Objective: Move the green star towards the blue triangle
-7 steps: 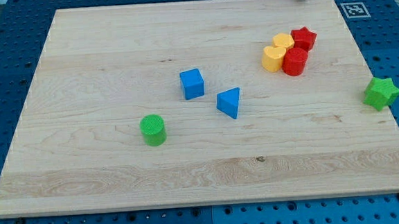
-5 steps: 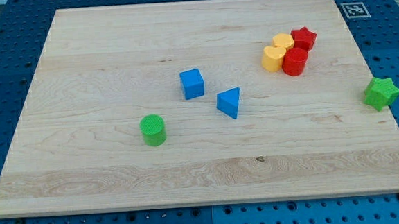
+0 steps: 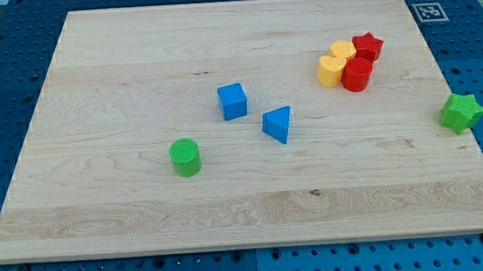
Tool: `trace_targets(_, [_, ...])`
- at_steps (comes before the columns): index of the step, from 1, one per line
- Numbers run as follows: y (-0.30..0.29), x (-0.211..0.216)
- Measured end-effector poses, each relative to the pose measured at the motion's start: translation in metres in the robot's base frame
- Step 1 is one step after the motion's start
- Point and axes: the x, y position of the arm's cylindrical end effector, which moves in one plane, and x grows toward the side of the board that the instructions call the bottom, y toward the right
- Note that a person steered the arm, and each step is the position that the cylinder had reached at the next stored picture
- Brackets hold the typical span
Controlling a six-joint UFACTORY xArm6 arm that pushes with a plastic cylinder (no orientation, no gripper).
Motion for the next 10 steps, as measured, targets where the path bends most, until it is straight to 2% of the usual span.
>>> trace_targets(1, [-0.028,0.033])
trace_targets(3, [-0.049,0.039])
trace_targets(5, [0.0,0.038])
trace_targets(8, [-0.024,0.045])
trace_targets(9, [-0.002,0.075])
trace_targets(10, [0.0,0.082])
